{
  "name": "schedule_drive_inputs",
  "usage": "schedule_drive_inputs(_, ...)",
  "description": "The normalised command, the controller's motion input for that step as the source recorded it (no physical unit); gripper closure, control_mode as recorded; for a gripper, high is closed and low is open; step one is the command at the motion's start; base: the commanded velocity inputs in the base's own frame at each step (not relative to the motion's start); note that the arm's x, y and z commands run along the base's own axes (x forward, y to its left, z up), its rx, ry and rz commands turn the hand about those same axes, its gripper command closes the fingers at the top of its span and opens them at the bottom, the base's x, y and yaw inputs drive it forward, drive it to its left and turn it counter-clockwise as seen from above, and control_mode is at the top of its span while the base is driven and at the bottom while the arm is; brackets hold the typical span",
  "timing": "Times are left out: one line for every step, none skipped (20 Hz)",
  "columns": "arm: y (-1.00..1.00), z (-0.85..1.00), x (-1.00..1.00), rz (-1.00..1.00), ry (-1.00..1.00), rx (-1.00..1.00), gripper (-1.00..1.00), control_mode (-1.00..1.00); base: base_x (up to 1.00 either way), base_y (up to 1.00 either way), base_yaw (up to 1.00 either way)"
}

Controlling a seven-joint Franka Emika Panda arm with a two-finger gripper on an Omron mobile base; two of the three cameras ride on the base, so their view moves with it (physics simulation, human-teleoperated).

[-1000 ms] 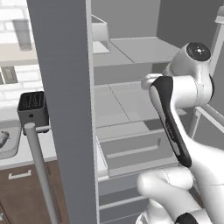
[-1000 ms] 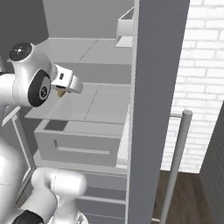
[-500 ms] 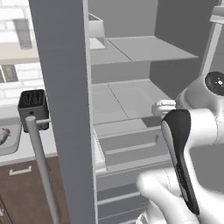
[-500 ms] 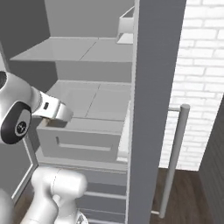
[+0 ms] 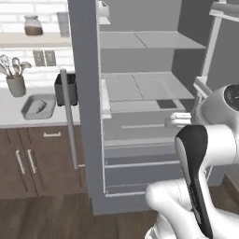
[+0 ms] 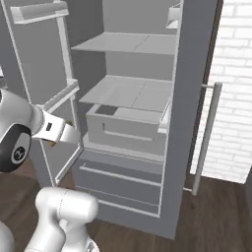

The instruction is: Place one sweet potato and one fish in each tupperware on the nearby counter, to pack two identical lunches.

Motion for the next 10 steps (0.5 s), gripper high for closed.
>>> schedule_drive_inputs(0.0, 0.0, 0.0, 0.0, 0.0, 0.0, 1.0, 1.0, -0.81, 0.0, 0.53)
schedule_drive_inputs(0.0, 0.0, 0.0, 0.0, 0.0, 0.0, 1.0, 1.0, -0.84, 0.0, 0.53)
schedule_drive_inputs(0.0, 0.0, 0.0, 0.0, 0.0, 0.0, 1.0, 1.0, -0.81, -0.03, 0.54)
schedule_drive_inputs(0.0, 0.0, 0.0, 0.0, 0.0, 0.0, 1.0, 1.0, -0.76, -0.03, 0.54)
schedule_drive_inputs(0.0, 0.0, 0.0, 0.0, 0.0, 0.0, 1.0, 1.0, -0.69, 0.0, 0.56)
schedule_drive_inputs(0.0, 0.0, 0.0, 0.0, 0.0, 0.0, 1.0, 1.0, -0.5, 0.0, 0.59)
schedule_drive_inputs(0.0, 0.0, 0.0, 0.0, 0.0, 0.0, 1.0, 1.0, -0.26, 0.0, 0.63)
schedule_drive_inputs(0.0, 0.0, 0.0, 0.0, 0.0, 0.0, 1.0, 1.0, -0.03, 0.0, 0.68)
schedule_drive_inputs(0.0, 0.0, 0.0, 0.0, 0.0, 0.0, 1.0, 1.0, 0.0, 0.0, 0.71)
schedule_drive_inputs(0.0, 0.0, 0.0, 0.0, 0.0, 0.0, 1.0, 1.0, 0.0, 0.0, 0.73)
